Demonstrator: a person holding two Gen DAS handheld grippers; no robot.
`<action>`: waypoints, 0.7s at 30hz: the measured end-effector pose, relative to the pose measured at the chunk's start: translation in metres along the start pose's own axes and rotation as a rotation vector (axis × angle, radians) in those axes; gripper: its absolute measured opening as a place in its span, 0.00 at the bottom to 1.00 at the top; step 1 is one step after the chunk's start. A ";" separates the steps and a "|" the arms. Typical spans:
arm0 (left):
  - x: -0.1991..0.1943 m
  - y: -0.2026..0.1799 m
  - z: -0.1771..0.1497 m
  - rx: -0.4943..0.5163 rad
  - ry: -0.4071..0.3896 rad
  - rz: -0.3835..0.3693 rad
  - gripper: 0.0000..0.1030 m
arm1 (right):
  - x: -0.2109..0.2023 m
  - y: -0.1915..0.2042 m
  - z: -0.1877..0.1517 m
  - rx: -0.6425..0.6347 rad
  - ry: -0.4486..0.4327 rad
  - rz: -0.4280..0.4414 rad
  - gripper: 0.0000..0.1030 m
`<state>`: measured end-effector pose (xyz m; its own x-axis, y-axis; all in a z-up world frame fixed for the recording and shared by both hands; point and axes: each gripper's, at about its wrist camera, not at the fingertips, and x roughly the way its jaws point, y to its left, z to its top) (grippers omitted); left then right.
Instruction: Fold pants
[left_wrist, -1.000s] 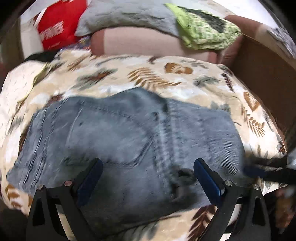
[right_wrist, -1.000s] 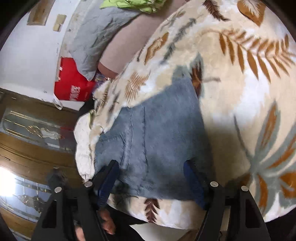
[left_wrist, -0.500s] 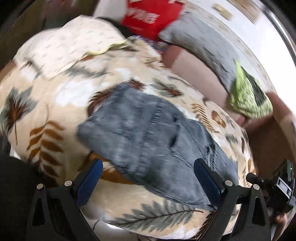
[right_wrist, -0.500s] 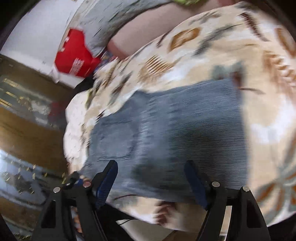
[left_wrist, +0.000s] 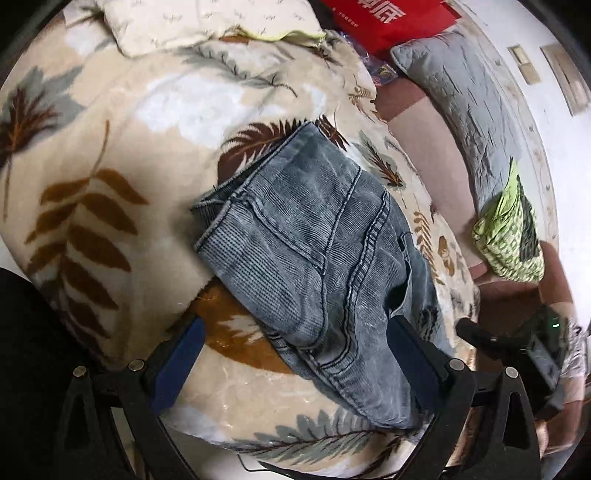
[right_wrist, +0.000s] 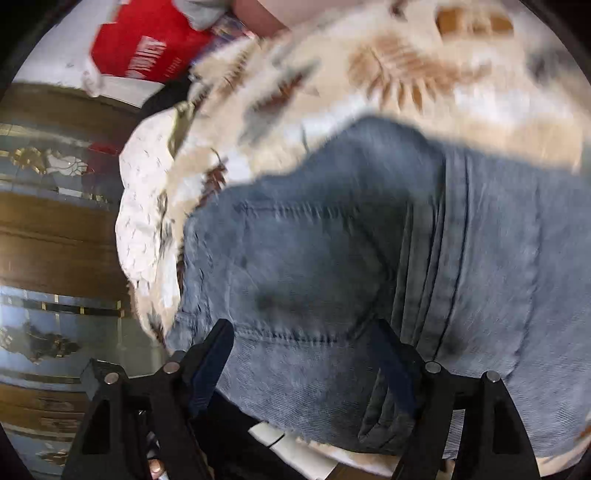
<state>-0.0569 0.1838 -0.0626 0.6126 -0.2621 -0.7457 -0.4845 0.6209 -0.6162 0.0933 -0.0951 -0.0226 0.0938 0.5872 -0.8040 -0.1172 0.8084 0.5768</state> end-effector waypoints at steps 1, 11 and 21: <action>0.001 0.001 0.000 -0.006 0.002 -0.002 0.96 | 0.009 -0.005 0.000 0.014 0.017 -0.019 0.84; 0.001 0.018 0.016 -0.153 0.031 -0.131 0.95 | 0.019 -0.003 0.007 0.042 0.002 0.000 0.88; 0.007 0.024 0.031 -0.227 0.024 -0.209 0.88 | 0.042 -0.013 0.005 0.044 0.047 0.024 0.94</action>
<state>-0.0447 0.2193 -0.0750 0.7001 -0.3858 -0.6008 -0.4782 0.3715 -0.7958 0.1036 -0.0806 -0.0631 0.0452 0.6048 -0.7951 -0.0756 0.7957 0.6010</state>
